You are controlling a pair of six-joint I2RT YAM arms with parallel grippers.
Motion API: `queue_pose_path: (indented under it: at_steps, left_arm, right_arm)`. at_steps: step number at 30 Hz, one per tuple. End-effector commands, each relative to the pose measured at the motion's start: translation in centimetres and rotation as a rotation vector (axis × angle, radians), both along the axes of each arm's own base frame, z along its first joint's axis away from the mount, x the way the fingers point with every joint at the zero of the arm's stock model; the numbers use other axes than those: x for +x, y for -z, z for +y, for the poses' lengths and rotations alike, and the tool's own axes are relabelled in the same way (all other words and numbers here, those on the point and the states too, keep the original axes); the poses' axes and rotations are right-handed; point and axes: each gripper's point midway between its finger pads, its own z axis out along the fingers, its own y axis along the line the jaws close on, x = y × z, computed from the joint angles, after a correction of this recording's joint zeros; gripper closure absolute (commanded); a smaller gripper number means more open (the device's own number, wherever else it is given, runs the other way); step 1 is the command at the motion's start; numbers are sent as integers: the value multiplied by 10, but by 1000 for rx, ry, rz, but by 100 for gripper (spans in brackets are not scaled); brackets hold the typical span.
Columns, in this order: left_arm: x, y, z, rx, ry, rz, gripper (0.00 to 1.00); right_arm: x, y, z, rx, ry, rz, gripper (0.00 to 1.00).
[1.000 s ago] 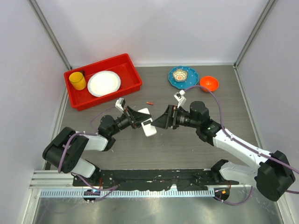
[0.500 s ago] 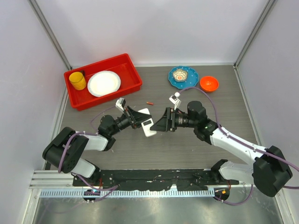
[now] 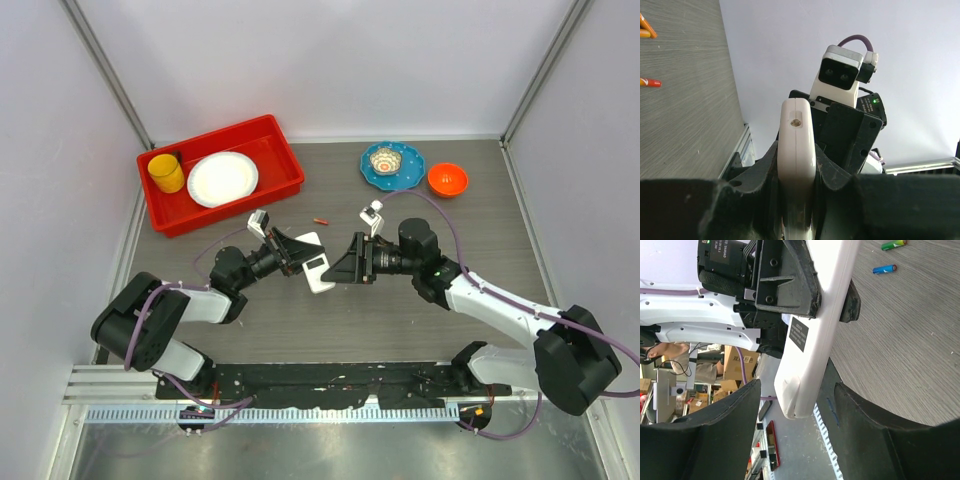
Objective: Load the batteries into the remote control
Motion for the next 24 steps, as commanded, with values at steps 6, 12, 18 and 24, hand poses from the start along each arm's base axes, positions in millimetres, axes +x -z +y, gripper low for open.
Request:
queue_pose_path:
  at_steps: [6, 12, 18, 24]
  left_arm:
    - [-10, -58, 6, -132, 2, -256, 100]
    - [-11, -58, 6, -132, 4, -258, 100]
    - [-12, -60, 7, -134, 4, -263, 100]
    - [-15, -61, 7, -136, 6, -267, 100]
  right_arm:
    - [-5, -7, 10, 41, -45, -10, 39]
    - [-7, -6, 15, 40, -52, -5, 47]
    - [-8, 1, 17, 26, -48, 12, 59]
    - [-6, 6, 17, 15, -36, 29, 76]
